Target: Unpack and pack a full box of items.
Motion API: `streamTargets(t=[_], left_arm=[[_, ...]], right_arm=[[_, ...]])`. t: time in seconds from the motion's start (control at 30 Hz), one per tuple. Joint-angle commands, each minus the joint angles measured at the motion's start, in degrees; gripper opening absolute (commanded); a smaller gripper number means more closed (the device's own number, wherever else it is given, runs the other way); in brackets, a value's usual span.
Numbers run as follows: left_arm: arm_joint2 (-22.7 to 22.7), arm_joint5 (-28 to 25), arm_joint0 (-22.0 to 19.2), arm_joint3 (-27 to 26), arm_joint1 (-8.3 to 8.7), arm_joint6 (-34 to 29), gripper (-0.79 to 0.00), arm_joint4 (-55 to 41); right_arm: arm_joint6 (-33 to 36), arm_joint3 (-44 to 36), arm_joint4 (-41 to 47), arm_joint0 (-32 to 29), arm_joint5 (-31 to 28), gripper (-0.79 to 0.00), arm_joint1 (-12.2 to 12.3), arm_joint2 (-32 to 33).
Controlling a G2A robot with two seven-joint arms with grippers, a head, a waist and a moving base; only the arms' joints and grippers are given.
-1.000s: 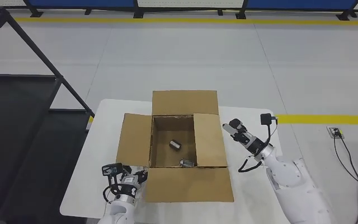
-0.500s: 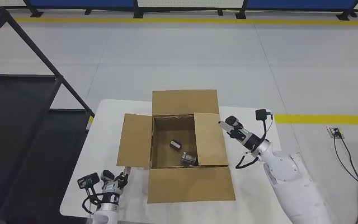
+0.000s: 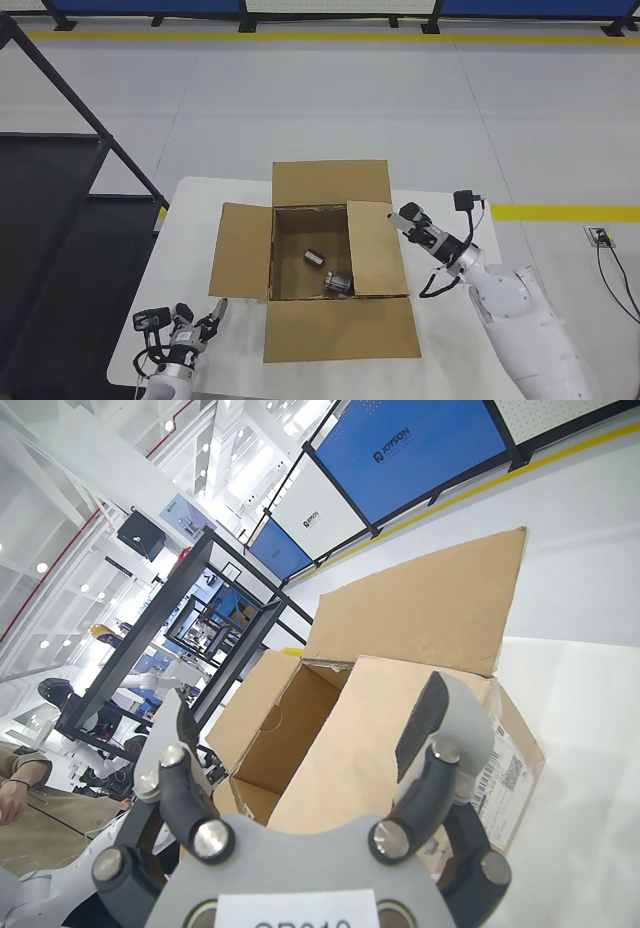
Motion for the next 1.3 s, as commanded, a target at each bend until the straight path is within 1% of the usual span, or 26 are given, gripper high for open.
streamTargets(t=[0.0,0.13,0.33,0.5,0.67,0.83,0.97,1.27], left_arm=[[1.8,0.5,-1.5,1.0,-0.13,-0.9,0.000,1.0],[4.6,4.7,-4.9,3.9,-0.54,-1.5,0.000,2.7],[7.8,14.0,-9.8,8.0,-1.58,0.8,0.000,2.8],[9.2,20.9,-12.3,9.3,-2.42,2.4,0.000,0.7],[9.5,25.6,-14.1,9.4,-3.16,3.9,0.000,-2.6],[9.2,28.9,-15.2,8.5,-3.80,6.2,0.000,-6.1],[8.7,31.1,-15.4,6.4,-4.34,8.1,0.000,-9.5],[7.6,31.8,-12.7,-0.4,-4.82,11.1,0.000,-11.8]], right_arm=[[0.0,0.0,-0.1,-0.2,-0.2,0.000,0.1,0.1],[-0.1,-0.3,-0.1,-0.8,-0.4,0.000,0.3,0.7],[-0.1,-0.4,0.0,-1.6,-0.9,0.000,0.5,1.3],[0.1,1.0,0.7,-1.4,-2.1,0.000,0.6,1.4],[0.4,2.9,1.6,-0.7,-3.3,0.000,0.6,1.3],[0.9,4.9,2.4,0.3,-4.4,0.000,0.6,1.2],[1.3,6.3,2.9,1.1,-5.1,0.000,0.7,1.1],[2.9,9.8,4.6,3.4,-6.7,0.000,0.7,0.6]])
